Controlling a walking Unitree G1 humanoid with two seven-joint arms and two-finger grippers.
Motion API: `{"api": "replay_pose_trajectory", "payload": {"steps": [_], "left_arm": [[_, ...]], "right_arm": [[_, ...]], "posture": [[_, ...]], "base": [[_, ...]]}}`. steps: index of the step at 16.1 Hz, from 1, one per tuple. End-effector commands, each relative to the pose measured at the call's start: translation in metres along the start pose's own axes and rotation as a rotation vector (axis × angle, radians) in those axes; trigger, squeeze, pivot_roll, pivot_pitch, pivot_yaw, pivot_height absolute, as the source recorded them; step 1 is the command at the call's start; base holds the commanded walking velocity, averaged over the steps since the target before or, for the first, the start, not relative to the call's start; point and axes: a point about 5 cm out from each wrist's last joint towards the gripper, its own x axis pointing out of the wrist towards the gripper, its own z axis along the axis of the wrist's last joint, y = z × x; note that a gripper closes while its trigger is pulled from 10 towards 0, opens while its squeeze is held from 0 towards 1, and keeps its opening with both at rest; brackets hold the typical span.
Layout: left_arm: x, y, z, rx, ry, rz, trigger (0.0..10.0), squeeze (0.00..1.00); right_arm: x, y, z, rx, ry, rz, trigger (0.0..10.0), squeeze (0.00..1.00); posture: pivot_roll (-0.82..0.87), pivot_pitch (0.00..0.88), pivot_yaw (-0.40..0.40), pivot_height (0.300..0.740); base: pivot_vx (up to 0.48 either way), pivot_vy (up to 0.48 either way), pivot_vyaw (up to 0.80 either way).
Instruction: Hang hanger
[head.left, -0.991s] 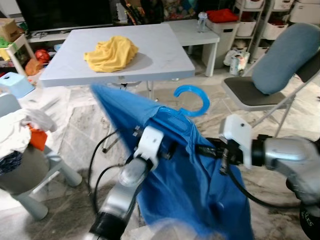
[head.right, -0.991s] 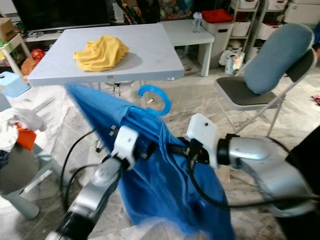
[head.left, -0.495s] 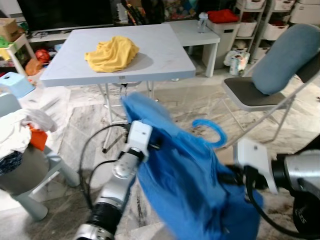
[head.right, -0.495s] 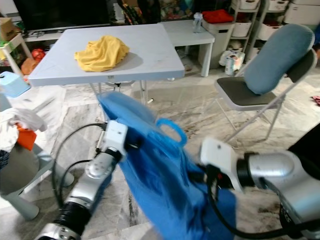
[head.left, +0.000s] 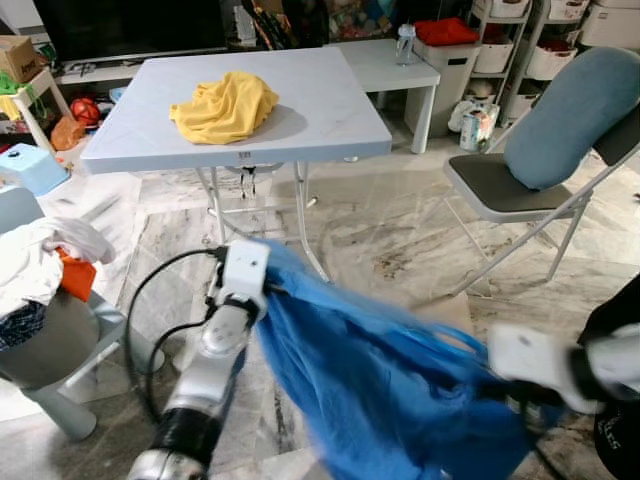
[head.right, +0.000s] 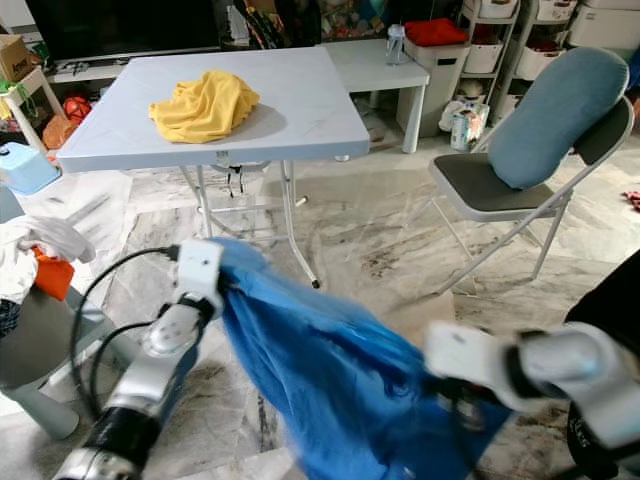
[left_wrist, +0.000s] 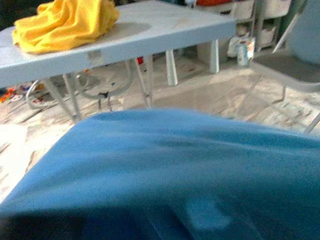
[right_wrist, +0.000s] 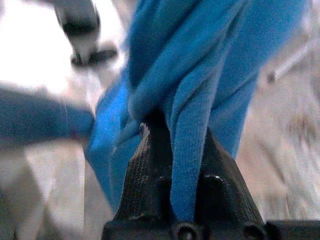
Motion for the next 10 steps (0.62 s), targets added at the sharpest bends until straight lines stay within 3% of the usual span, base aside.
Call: {"api": "replay_pose_trajectory", "payload": {"steps": [1, 3, 5, 8, 10], "left_arm": [[-0.001, 0.015, 0.009, -0.001, -0.030, 0.042, 10.0, 0.00], [-0.006, 0.017, 0.006, -0.011, 0.008, 0.001, 10.0, 0.00], [-0.009, 0.007, 0.003, -0.015, 0.049, -0.091, 10.0, 0.00], [-0.007, 0.007, 0.003, -0.078, 0.069, -0.080, 10.0, 0.00], [-0.006, 0.009, -0.004, -0.069, 0.113, -0.100, 10.0, 0.00]], "right_arm": [[-0.004, 0.001, -0.010, -0.023, 0.060, 0.022, 10.0, 0.00], [-0.010, -0.010, -0.019, -0.071, 0.112, -0.052, 10.0, 0.00], [-0.005, -0.031, -0.004, -0.127, 0.038, -0.195, 10.0, 0.00], [-0.002, -0.019, 0.007, -0.174, -0.052, -0.093, 10.0, 0.00], [-0.036, -0.017, 0.036, -0.042, -0.329, 0.004, 10.0, 0.00]], "posture": [[-0.16, 0.000, 0.007, 0.740], [-0.16, 0.000, 0.008, 0.740], [-0.16, 0.000, 0.006, 0.740], [-0.15, 0.000, 0.003, 0.740], [-0.16, 0.000, 0.003, 0.740]], "base": [[0.000, 0.000, 0.00], [0.000, 0.000, 0.00], [0.000, 0.000, 0.00], [0.000, 0.000, 0.00], [0.000, 0.000, 0.00]]}}
